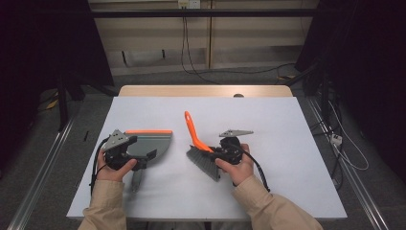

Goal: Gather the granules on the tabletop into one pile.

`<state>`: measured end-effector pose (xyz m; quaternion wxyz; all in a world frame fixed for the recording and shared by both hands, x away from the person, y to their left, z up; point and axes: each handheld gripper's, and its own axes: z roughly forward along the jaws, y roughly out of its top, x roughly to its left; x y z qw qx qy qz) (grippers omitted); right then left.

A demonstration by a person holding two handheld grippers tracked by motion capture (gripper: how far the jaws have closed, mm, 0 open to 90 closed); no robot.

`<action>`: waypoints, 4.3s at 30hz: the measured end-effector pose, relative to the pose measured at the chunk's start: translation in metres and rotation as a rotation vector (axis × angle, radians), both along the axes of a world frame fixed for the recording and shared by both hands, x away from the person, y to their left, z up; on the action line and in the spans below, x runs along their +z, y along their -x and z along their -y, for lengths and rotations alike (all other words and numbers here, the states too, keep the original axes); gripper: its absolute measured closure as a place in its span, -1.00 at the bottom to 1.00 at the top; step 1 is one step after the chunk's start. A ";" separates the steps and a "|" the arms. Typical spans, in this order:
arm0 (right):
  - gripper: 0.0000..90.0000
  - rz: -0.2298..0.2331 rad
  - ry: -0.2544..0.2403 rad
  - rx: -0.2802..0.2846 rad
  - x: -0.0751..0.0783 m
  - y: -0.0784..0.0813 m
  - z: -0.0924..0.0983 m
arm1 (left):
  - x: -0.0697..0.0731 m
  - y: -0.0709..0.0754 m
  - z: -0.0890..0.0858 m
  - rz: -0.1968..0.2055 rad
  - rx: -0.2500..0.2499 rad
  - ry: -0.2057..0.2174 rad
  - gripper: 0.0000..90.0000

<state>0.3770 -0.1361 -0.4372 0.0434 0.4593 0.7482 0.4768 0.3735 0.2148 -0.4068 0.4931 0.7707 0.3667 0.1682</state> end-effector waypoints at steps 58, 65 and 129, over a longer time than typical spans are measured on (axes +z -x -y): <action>0.57 0.101 -0.035 -0.020 0.032 -0.046 0.010 | -0.002 -0.003 -0.003 -0.010 0.008 0.013 -0.90; 0.57 0.231 0.085 0.082 0.026 -0.066 0.028 | -0.002 -0.003 -0.004 -0.013 0.013 0.016 -0.90; 0.57 0.433 0.232 0.695 0.006 -0.042 0.015 | -0.004 -0.002 -0.011 -0.020 0.040 0.021 -0.90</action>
